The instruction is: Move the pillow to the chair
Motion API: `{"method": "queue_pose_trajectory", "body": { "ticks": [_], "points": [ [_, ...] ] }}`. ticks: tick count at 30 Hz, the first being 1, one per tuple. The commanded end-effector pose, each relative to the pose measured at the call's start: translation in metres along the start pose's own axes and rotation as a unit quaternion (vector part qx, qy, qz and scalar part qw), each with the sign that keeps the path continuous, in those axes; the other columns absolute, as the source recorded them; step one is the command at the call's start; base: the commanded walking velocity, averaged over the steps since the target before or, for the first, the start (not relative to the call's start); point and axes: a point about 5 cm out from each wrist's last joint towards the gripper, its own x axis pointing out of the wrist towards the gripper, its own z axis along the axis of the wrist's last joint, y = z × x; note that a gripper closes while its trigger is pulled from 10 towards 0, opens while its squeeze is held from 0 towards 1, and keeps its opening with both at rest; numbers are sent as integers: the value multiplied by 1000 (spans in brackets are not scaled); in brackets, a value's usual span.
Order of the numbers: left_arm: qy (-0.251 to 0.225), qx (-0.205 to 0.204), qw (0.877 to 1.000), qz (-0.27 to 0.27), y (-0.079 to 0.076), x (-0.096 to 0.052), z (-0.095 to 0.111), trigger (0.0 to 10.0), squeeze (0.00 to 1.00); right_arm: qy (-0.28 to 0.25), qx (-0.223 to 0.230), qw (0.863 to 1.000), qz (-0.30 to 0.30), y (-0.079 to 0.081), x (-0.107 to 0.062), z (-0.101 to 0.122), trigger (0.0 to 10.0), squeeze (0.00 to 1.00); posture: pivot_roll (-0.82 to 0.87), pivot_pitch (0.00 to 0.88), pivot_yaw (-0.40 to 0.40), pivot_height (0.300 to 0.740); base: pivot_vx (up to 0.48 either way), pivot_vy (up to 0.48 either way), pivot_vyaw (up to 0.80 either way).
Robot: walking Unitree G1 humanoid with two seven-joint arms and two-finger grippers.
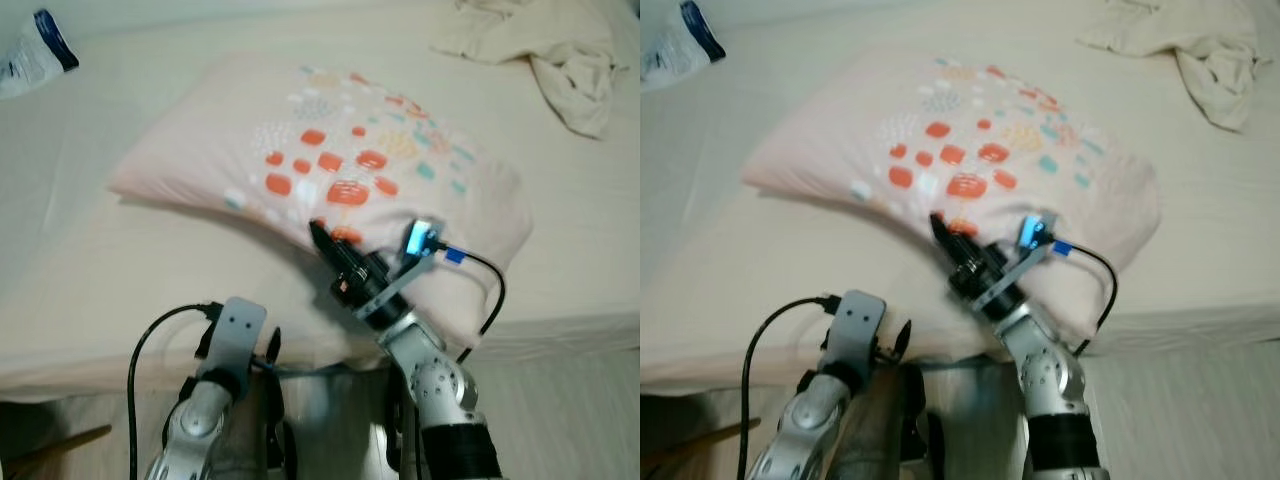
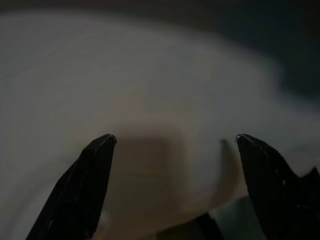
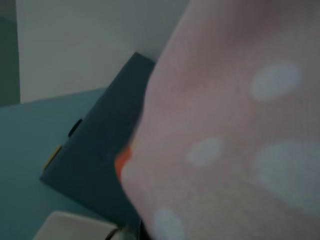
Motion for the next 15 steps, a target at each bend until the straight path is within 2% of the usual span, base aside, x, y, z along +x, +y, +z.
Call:
{"method": "queue_pose_trajectory", "body": {
  "ticks": [1, 4, 8, 10, 13, 14, 15],
  "points": [
    [29, -16, 999, 4, 0, -5, -14, 10000, 0, 21, 1, 999, 46, 15, 7, -8, 0, 0, -107, 256, 109, 605, 0, 0, 0],
    [29, -27, 999, 7, 0, 2, -15, 10000, 0, 41, 3, 998, 46, 20, 0, -12, 0, 0, -112, 243, 107, 605, 0, 0, 0],
    [29, -58, 998, 12, -1, 15, -15, 10000, 0, 130, -8, 991, 41, 22, -30, -32, 0, 0, -117, 216, 103, 605, 0, 0, 0],
    [28, -62, 998, 12, -2, 16, -15, 10000, 0, 143, -9, 989, 36, 21, -36, -35, 0, 0, -117, 216, 103, 605, 0, 0, 0],
    [35, -85, 996, 10, -3, 21, -16, 10000, 0, 192, -4, 981, 28, 23, -64, -45, 0, 0, -122, 208, 111, 605, 0, 0, 0],
    [35, -85, 996, 10, -3, 21, -16, 10000, 0, 192, -4, 981, 28, 23, -64, -45, 0, 0, -122, 208, 111, 605, 0, 0, 0],
    [37, -91, 995, 8, -3, 23, -16, 10000, 0, 206, -2, 978, 27, 26, -73, -48, 0, 0, -125, 208, 112, 605, 0, 0, 0]
  ]
}}
